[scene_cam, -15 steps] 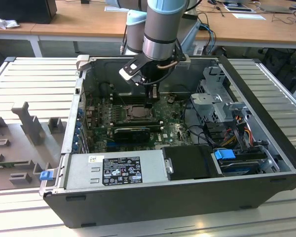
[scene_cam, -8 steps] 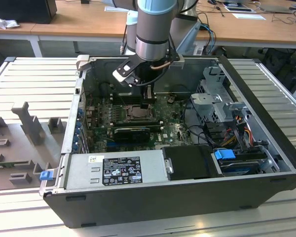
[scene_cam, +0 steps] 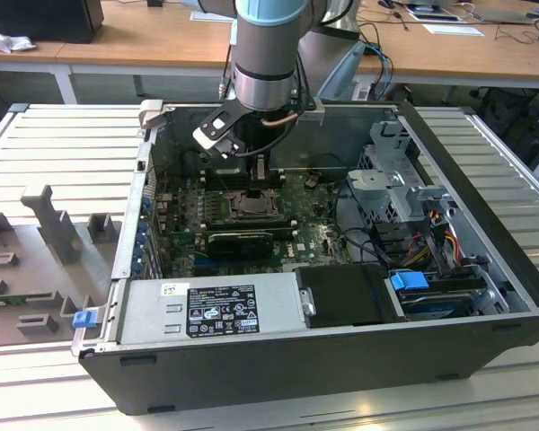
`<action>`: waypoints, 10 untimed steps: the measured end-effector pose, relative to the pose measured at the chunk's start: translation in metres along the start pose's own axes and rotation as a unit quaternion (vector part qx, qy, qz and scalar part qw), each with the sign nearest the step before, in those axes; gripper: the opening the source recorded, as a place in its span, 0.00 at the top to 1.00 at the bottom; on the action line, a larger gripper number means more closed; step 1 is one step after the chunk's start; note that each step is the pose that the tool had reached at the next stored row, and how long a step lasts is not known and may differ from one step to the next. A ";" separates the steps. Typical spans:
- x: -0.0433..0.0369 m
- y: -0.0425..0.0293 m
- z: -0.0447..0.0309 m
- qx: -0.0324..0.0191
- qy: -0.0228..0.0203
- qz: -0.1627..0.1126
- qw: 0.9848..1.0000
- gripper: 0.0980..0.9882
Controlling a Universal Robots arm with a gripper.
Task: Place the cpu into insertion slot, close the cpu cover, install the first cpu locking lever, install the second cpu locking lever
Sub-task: 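Close the cpu cover, then install the first cpu locking lever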
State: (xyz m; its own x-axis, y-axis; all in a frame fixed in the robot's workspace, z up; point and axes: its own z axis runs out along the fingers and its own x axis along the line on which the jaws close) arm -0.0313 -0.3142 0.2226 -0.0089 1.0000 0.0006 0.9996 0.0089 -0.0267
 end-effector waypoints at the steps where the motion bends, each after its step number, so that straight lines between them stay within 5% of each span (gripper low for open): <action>1: 0.0000 -0.0021 0.0000 0.000 0.000 0.000 1.000 0.99; 10: 0.0000 -0.0049 -0.0097 0.000 0.000 0.000 1.000 0.99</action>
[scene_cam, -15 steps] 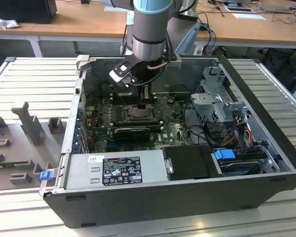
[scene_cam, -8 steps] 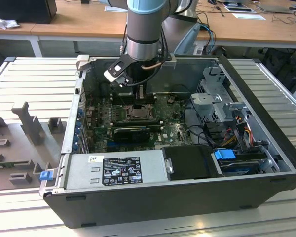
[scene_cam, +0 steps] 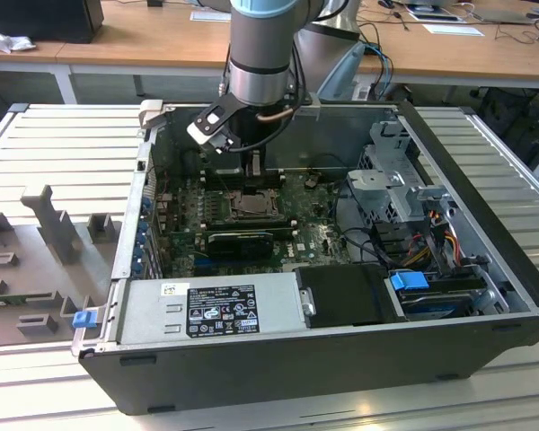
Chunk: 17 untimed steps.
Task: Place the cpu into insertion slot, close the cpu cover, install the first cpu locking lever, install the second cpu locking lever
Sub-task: 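Install the first cpu locking lever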
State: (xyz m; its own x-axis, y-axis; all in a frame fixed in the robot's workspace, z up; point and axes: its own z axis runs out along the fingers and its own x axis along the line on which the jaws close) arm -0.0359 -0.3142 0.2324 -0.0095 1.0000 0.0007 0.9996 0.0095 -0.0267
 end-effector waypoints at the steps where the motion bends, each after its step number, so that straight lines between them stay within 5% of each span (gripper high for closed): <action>1: 0.0000 -0.0001 -0.0021 0.000 0.000 -0.001 1.000 0.99; 7: 0.0000 -0.0023 -0.0213 0.000 0.000 -0.003 1.000 0.99; 11: 0.0001 -0.0061 -0.0452 -0.005 0.000 -0.004 1.000 0.99; 17: 0.0001 -0.0078 -0.0461 -0.009 -0.001 -0.026 1.000 0.99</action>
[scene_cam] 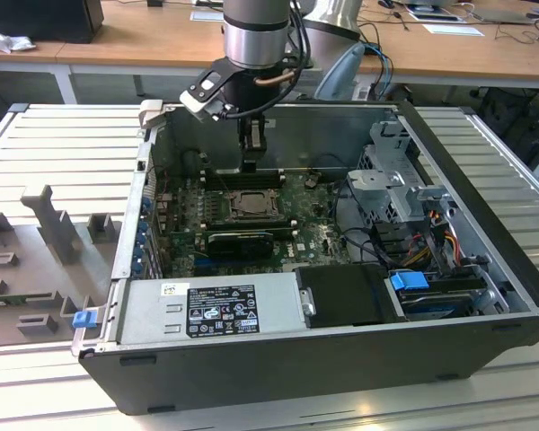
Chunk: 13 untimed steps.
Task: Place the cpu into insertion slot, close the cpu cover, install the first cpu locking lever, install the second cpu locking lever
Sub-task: 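Install the first cpu locking lever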
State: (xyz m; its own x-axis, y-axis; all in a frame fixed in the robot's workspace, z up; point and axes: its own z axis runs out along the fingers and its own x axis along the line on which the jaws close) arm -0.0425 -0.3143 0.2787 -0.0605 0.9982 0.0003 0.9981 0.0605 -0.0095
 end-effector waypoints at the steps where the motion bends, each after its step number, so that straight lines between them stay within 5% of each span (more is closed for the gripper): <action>1: 0.0000 0.0000 0.0000 0.000 0.000 -0.006 1.000 0.99; 13: 0.0000 0.0000 0.0000 0.000 -0.001 -0.069 0.998 0.99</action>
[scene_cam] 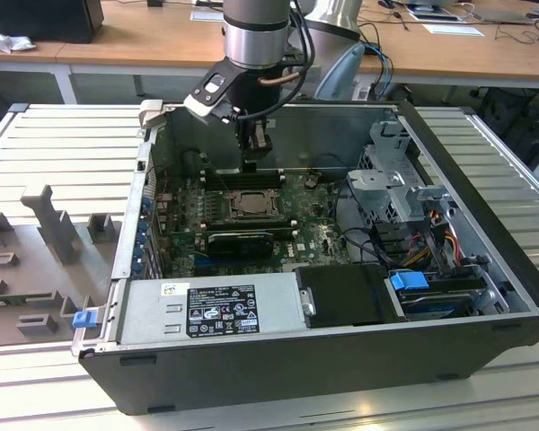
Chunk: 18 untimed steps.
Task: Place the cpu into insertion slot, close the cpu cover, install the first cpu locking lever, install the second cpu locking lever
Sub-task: 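Install the first cpu locking lever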
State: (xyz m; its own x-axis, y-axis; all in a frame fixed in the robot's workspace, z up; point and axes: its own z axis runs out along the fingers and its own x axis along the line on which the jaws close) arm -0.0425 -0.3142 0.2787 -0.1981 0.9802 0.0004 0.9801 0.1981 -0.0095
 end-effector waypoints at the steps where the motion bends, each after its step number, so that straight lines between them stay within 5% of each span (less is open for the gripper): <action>1: 0.0000 0.0000 0.0000 0.000 0.000 -0.005 1.000 0.99; 18: 0.0000 0.0000 0.0000 0.000 0.000 -0.043 0.999 0.99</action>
State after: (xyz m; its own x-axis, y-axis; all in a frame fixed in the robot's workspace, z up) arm -0.0425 -0.3143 0.2787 -0.2811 0.9597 0.0004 0.9596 0.2811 -0.0095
